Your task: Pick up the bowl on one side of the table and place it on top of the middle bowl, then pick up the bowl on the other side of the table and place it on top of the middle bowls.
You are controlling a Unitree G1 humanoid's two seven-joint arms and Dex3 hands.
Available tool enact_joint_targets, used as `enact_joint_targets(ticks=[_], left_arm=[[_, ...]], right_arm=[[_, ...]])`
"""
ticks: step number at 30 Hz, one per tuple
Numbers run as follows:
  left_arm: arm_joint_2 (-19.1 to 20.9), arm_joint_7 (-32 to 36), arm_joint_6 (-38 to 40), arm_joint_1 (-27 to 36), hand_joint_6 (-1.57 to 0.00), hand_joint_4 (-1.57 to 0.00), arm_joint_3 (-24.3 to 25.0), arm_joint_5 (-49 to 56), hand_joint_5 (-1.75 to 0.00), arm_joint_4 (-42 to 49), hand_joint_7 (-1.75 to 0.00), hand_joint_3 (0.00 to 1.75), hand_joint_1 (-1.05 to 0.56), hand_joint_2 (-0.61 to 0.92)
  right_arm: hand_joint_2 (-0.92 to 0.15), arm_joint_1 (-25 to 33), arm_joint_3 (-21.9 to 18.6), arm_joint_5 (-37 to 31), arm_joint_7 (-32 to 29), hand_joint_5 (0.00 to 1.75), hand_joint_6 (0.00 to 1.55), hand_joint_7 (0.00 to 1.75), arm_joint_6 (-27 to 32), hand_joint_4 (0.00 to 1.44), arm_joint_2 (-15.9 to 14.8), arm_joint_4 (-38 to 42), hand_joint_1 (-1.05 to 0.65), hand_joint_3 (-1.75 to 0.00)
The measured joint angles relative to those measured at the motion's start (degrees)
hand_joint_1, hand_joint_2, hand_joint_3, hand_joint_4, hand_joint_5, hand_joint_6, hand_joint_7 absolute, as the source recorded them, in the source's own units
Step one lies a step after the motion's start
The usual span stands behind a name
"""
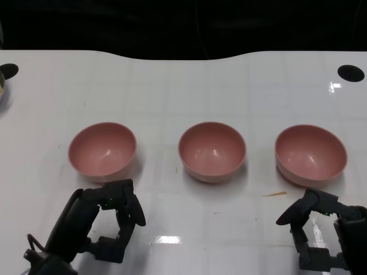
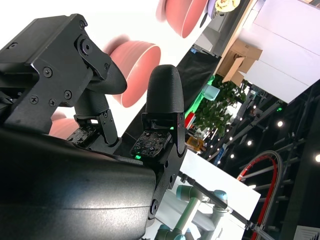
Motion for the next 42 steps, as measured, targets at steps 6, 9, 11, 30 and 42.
enact_joint_targets(ticks=[6, 9, 11, 30, 42], left_arm=[[0.0, 0.0, 0.0, 0.0, -0.88, -0.92, 0.0, 0.09, -1.65, 0.0, -1.38, 1.5, -0.07, 0.23], [0.0, 0.0, 0.0, 0.0, -0.88, -0.91, 0.0, 0.09, -1.65, 0.0, -1.38, 1.5, -0.07, 0.23], [0.01, 0.01, 0.0, 0.0, -0.88, -0.91, 0.0, 0.11, -1.64, 0.0, -1.38, 1.51, -0.07, 0.23], [0.3, -4.45, 6.3, 0.29, -0.68, -0.65, 0.49, -6.64, -0.83, -2.86, -0.17, 0.55, -0.19, 0.68], [4.95, 5.06, 18.84, 2.03, -0.52, -0.44, 1.04, 12.54, -0.43, -17.15, -0.01, 0.08, -0.42, 0.9]], right_arm=[[-0.29, 0.0, -0.01, -0.05, -0.01, 1.58, 0.82, 1.22, 0.0, 0.79, 0.0, 0.0, 0.07, -1.4], [-0.29, 0.0, 0.0, -0.05, 0.0, 1.58, 0.82, 1.22, 0.0, 0.79, 0.0, 0.0, 0.08, -1.4], [-0.29, 0.0, 0.0, -0.02, 0.01, 1.58, 0.82, 1.21, 0.0, 0.79, 0.0, 0.0, 0.08, -1.41], [-0.31, 0.24, 0.13, -0.1, 0.0, 1.59, 0.82, 1.2, 0.11, 0.79, 0.04, -0.48, 0.06, -1.39], [-0.31, 0.13, 0.15, -0.33, -0.11, 1.62, 0.82, 1.2, 0.18, 0.79, 0.08, -0.66, 0.04, -1.38]])
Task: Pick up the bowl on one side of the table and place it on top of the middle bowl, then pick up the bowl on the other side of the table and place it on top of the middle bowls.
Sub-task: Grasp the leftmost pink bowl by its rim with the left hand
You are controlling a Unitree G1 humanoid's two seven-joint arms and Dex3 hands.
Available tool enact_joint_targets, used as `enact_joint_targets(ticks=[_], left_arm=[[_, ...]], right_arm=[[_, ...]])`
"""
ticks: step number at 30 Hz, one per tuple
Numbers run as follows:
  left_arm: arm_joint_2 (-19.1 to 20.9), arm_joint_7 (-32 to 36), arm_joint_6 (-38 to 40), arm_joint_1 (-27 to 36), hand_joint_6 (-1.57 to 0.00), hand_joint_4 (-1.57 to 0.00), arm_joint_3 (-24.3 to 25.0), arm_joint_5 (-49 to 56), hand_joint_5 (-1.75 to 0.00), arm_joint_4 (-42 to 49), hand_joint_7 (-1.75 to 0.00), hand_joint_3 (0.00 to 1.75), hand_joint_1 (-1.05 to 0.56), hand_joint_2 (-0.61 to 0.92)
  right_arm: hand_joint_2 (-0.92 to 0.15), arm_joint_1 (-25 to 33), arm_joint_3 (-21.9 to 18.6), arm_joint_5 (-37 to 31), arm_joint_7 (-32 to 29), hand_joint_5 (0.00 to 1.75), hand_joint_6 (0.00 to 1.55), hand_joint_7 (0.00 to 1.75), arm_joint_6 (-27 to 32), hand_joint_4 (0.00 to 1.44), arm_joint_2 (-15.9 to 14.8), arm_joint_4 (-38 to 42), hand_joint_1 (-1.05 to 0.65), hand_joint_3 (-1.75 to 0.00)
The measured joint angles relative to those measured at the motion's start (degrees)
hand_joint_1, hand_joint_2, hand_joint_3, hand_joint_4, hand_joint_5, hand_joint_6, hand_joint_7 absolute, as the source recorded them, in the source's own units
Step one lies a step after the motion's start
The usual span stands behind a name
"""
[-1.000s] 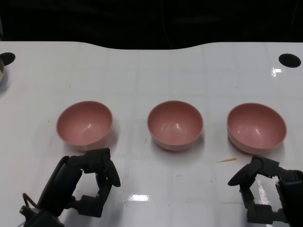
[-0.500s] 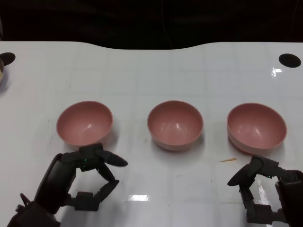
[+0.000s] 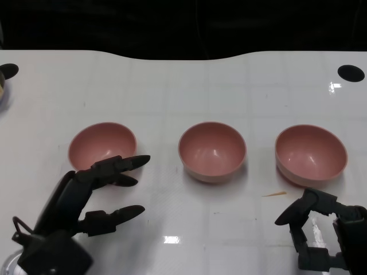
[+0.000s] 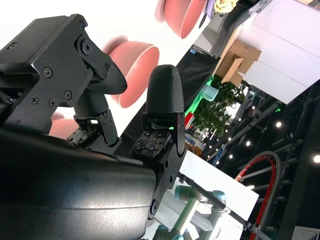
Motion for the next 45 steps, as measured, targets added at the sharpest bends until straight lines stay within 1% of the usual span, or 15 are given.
enact_joint_targets(ticks=[2, 4, 9, 16, 19, 23, 28, 33, 36, 39, 44, 45], left_arm=[[3.44, 1.57, 5.55, 0.27, -0.49, -0.4, -0.36, 9.41, -0.36, -5.96, 0.0, 0.04, -0.46, 0.91], [5.43, 3.7, 9.15, 0.26, -0.47, -0.39, -0.34, 14.33, -0.34, -10.57, 0.0, 0.02, -0.47, 0.91], [5.68, 5.44, 14.87, 0.97, -0.4, -0.38, -1.62, 19.04, -0.29, -15.92, 0.0, 0.0, -0.49, 0.89], [6.68, 6.56, 21.64, 1.32, -0.36, -0.37, -3.57, 24.95, -0.25, -19.98, 0.0, 0.0, -0.53, 0.88], [7.0, 7.27, 28.01, 0.53, -0.3, -0.32, -6.46, 32.79, -0.21, -20.66, 0.0, 0.01, -0.55, 0.91], [6.96, 7.25, 35.58, -1.36, -0.29, -0.32, -10.11, 39.66, -0.19, -20.45, 0.0, 0.01, -0.56, 0.92], [6.46, 6.9, 41.48, -4.1, -0.27, -0.32, -13.07, 41.67, -0.18, -19.93, 0.0, 0.01, -0.56, 0.92], [6.44, 3.38, 46.73, -5.44, -0.31, -0.37, -15.96, 43.51, -0.16, -19.13, -0.01, 0.01, -0.59, 0.92], [6.4, 2.27, 48.93, -7.52, -0.31, -0.4, -18.04, 44.08, -0.14, -15.63, -0.01, 0.03, -0.59, 0.92], [6.28, 1.62, 50.45, -10.03, -0.35, -0.46, -19.88, 44.07, -0.11, -11.38, -0.01, 0.02, -0.58, 0.92], [5.19, 1.49, 52.11, -14.17, -0.42, -0.52, -23.5, 43.89, -0.1, -2.97, -0.03, 0.05, -0.59, 0.92], [5.02, 1.58, 52.13, -14.95, -0.46, -0.56, -24.18, 43.83, -0.11, -1.3, -0.04, 0.07, -0.59, 0.92]], right_arm=[[-0.32, 0.02, -0.02, -0.03, -0.01, 1.62, 0.81, 1.2, 0.01, 0.78, 0.0, 0.02, 0.04, -1.37], [-0.32, 0.09, -0.09, -0.08, -0.11, 1.62, 0.81, 1.2, 0.02, 0.78, 0.0, 0.0, 0.06, -1.38], [-0.29, 0.22, -0.1, -0.8, -0.59, 1.6, 0.82, 1.2, 0.02, 0.79, 0.04, -0.24, 0.07, -1.41], [-0.32, 0.79, -0.1, -1.55, -1.26, 1.64, 0.81, 1.2, 0.32, 0.78, 0.07, -0.85, 0.04, -1.37], [-0.33, 1.35, 0.14, -1.47, -1.19, 1.62, 0.8, 1.2, 1.05, 0.76, 0.3, -1.9, 0.07, -1.37], [-0.33, 1.79, 0.37, -1.25, -1.09, 1.62, 0.8, 1.21, 1.11, 0.76, 0.72, -2.71, 0.09, -1.38], [-0.33, 1.78, 0.52, -1.22, -1.1, 1.61, 0.79, 1.22, 1.12, 0.76, 0.74, -2.71, 0.08, -1.38], [-0.35, 2.27, 0.75, -0.89, -0.99, 1.63, 0.78, 1.22, 1.64, 0.76, 0.76, -3.02, 0.06, -1.35], [-0.36, 2.38, 0.79, -1.0, -1.14, 1.62, 0.78, 1.22, 1.65, 0.75, 0.79, -3.17, 0.08, -1.33], [-0.36, 2.49, 0.95, -1.04, -1.24, 1.61, 0.79, 1.22, 1.66, 0.76, 0.84, -3.44, 0.08, -1.33], [-0.37, 3.01, 1.45, -1.83, -1.32, 1.62, 0.79, 1.21, 2.75, 0.75, 0.96, -5.17, 0.06, -1.29], [-0.38, 3.1, 1.51, -1.88, -1.34, 1.62, 0.78, 1.21, 2.85, 0.75, 0.97, -5.22, 0.08, -1.29]])
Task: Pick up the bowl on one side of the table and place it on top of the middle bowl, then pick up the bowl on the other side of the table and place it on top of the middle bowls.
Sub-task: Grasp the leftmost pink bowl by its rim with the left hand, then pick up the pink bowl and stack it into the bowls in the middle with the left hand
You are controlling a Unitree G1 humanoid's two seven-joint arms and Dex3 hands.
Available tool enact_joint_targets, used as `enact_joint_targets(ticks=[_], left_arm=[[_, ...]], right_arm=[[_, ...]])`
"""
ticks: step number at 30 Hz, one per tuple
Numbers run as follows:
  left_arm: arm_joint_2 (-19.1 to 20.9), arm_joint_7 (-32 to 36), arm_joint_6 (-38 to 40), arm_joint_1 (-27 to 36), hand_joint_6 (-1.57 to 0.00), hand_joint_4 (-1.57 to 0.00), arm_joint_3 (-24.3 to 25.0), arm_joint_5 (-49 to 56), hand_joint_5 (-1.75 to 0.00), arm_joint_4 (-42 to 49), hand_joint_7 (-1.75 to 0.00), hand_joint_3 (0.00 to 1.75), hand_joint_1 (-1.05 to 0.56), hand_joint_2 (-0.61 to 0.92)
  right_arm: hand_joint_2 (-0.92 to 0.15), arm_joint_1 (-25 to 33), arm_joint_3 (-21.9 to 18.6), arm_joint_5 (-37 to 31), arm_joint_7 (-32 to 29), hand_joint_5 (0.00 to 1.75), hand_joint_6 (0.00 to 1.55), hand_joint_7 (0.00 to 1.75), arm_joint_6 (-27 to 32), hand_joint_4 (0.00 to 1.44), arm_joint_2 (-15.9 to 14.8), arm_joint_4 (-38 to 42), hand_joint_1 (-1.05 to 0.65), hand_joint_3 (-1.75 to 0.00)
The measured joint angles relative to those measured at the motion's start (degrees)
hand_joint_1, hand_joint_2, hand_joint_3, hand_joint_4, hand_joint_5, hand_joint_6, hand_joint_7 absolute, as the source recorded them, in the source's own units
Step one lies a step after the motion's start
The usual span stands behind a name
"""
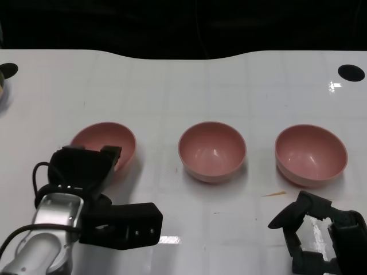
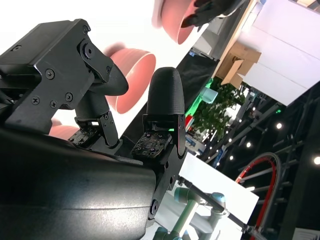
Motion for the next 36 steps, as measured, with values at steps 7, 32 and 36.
enact_joint_targets(ticks=[7, 32, 36], left_arm=[[-0.19, 6.35, -4.6, -5.7, -0.86, -0.83, -3.23, -1.74, -0.12, 11.69, -0.09, 0.11, -0.38, 0.92], [-0.01, 38.69, -29.18, -14.64, -0.75, -0.86, -3.71, -10.12, -1.75, 24.26, -1.61, 0.79, -0.15, 0.55], [-1.34, 38.7, -32.45, -14.82, -0.71, -0.86, -3.55, -12.59, -1.75, 23.1, -1.73, 0.94, -0.14, 0.47]], right_arm=[[-0.37, 0.3, 0.2, -0.03, -0.04, 1.62, 0.78, 1.21, 0.18, 0.75, 0.0, -0.17, 0.1, -1.29], [-0.34, -0.16, 0.19, 0.0, -0.06, 1.63, 0.8, 1.2, 0.19, 0.77, -0.1, 0.26, 0.09, -1.34], [-0.34, -0.18, 0.19, 0.0, -0.06, 1.64, 0.8, 1.2, 0.2, 0.77, -0.13, 0.28, 0.09, -1.35]])
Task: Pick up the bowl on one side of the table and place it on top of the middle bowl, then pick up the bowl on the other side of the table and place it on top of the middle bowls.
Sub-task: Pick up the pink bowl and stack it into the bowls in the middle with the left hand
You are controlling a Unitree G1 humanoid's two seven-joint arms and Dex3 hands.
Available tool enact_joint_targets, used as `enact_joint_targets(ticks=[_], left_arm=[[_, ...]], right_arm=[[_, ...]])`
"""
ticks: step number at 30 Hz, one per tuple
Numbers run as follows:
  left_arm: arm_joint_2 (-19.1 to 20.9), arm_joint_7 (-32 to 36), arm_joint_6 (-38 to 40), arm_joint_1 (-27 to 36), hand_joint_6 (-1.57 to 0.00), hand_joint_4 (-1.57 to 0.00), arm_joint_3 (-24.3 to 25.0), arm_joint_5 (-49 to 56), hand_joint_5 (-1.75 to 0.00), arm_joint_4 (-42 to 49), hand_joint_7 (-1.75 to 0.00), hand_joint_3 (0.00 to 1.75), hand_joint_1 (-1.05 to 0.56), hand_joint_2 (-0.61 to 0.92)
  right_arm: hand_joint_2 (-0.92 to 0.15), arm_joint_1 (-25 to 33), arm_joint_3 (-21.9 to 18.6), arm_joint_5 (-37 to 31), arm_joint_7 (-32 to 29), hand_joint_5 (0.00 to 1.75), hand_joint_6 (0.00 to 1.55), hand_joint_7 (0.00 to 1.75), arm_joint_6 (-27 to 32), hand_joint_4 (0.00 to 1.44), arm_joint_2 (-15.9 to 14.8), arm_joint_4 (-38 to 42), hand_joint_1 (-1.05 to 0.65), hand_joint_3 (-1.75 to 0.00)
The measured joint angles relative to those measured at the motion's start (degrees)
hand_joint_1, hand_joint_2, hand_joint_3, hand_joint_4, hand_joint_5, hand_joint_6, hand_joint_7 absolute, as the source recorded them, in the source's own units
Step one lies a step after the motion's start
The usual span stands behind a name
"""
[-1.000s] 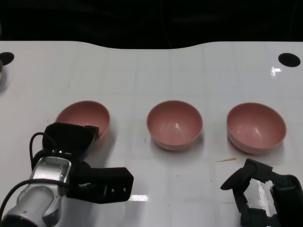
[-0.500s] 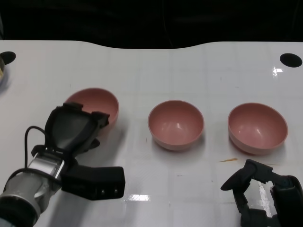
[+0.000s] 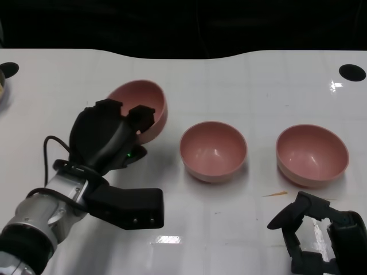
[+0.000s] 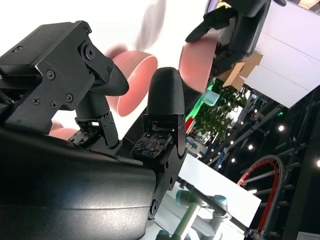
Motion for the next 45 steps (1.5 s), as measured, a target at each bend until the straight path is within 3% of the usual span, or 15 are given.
enact_joint_targets(ticks=[2, 6, 19, 23, 24, 28, 30, 31, 33, 35, 36, 37, 39, 45], left_arm=[[-0.97, -0.01, -2.21, -0.55, -0.71, -0.86, -0.01, -1.07, -1.75, -0.47, -1.74, 1.07, -0.15, 0.41], [-2.63, -0.35, -5.05, -2.07, -0.73, -0.88, -0.19, -1.51, -1.75, -1.03, -1.73, 1.11, -0.16, 0.41], [-7.29, -1.42, -8.1, -6.29, -0.73, -0.9, -5.46, -0.08, -1.75, 2.06, -1.75, 0.85, -0.17, 0.51], [-8.17, -2.57, -7.86, -6.61, -0.81, -0.89, -7.18, 1.09, -1.75, 3.46, -1.58, 0.79, -0.19, 0.53], [-8.34, -2.88, -7.44, -6.67, -0.86, -0.88, -7.52, 1.39, -1.75, 3.62, -1.39, 0.62, -0.22, 0.6], [-8.49, -5.96, -5.3, -7.28, -0.95, -0.83, -9.11, 2.76, -1.7, 3.91, -0.95, 0.16, -0.29, 0.81], [-8.44, -9.32, -4.86, -7.64, -0.92, -0.83, -9.2, 2.63, -1.23, 3.78, -0.68, 0.08, -0.28, 0.88], [-8.35, -11.53, -4.43, -7.79, -0.92, -0.82, -9.2, 2.61, -1.15, 3.48, -0.57, 0.06, -0.28, 0.9], [-8.04, -16.29, -2.21, -7.88, -0.75, -0.63, -9.37, 2.89, -0.64, 1.54, -0.2, 0.03, -0.36, 0.91], [-7.57, -20.05, 0.51, -7.88, -0.66, -0.5, -9.61, 3.62, -0.43, -0.69, -0.06, 0.01, -0.41, 0.91], [-7.25, -21.7, 1.81, -7.85, -0.5, -0.33, -9.71, 4.0, -0.3, -1.87, -0.03, 0.04, -0.52, 0.92], [-6.93, -23.55, 3.14, -7.8, -0.45, -0.27, -9.79, 4.31, -0.26, -3.2, -0.01, 0.05, -0.55, 0.92], [-6.35, -26.34, 4.68, -7.64, -0.24, -0.07, -9.82, 4.55, -0.16, -5.57, 0.0, 0.25, -0.77, 0.92], [-5.57, -30.77, 5.27, -5.58, -0.02, 0.0, -9.5, 3.05, 0.0, -9.26, 0.0, 0.5, -0.97, 0.92]], right_arm=[[-0.34, -0.01, 0.0, 0.0, 0.0, 1.64, 0.8, 1.2, -0.01, 0.76, -0.03, 0.1, 0.09, -1.34], [-0.34, -0.06, 0.01, 0.01, 0.01, 1.63, 0.8, 1.21, -0.11, 0.77, -0.06, 0.61, 0.1, -1.34], [-0.35, -0.31, 0.04, -0.46, -0.18, 1.65, 0.79, 1.22, -0.13, 0.77, -0.07, 0.98, 0.08, -1.33], [-0.35, -0.42, 0.04, -0.66, -0.64, 1.67, 0.79, 1.22, -0.13, 0.76, -0.06, 0.98, 0.07, -1.33], [-0.35, -0.44, 0.03, -0.67, -0.78, 1.68, 0.79, 1.22, -0.13, 0.77, -0.06, 0.98, 0.07, -1.33], [-0.35, -0.51, 0.04, -0.75, -0.99, 1.69, 0.79, 1.21, -0.13, 0.77, -0.06, 0.98, 0.06, -1.32], [-0.35, -0.5, 0.05, -0.75, -0.99, 1.69, 0.79, 1.22, -0.12, 0.76, -0.06, 0.95, 0.07, -1.33], [-0.34, -0.51, 0.06, -0.75, -0.99, 1.68, 0.79, 1.22, -0.12, 0.76, -0.05, 0.91, 0.07, -1.33], [-0.34, -0.51, 0.06, -0.81, -1.01, 1.67, 0.79, 1.22, -0.09, 0.76, -0.05, 0.81, 0.06, -1.34], [-0.34, -0.5, 0.06, -0.92, -1.01, 1.67, 0.79, 1.22, -0.04, 0.76, -0.05, 0.62, 0.06, -1.34], [-0.33, -0.49, 0.05, -0.98, -1.01, 1.66, 0.79, 1.22, 0.0, 0.76, -0.05, 0.53, 0.06, -1.34], [-0.33, -0.48, 0.05, -1.05, -1.02, 1.66, 0.79, 1.22, 0.04, 0.76, -0.05, 0.46, 0.06, -1.34], [-0.33, -0.48, 0.05, -1.11, -1.04, 1.65, 0.79, 1.23, 0.06, 0.76, -0.05, 0.42, 0.08, -1.36], [-0.32, -0.47, 0.11, -1.09, -1.03, 1.64, 0.79, 1.24, 0.09, 0.77, -0.05, 0.3, 0.1, -1.37]])
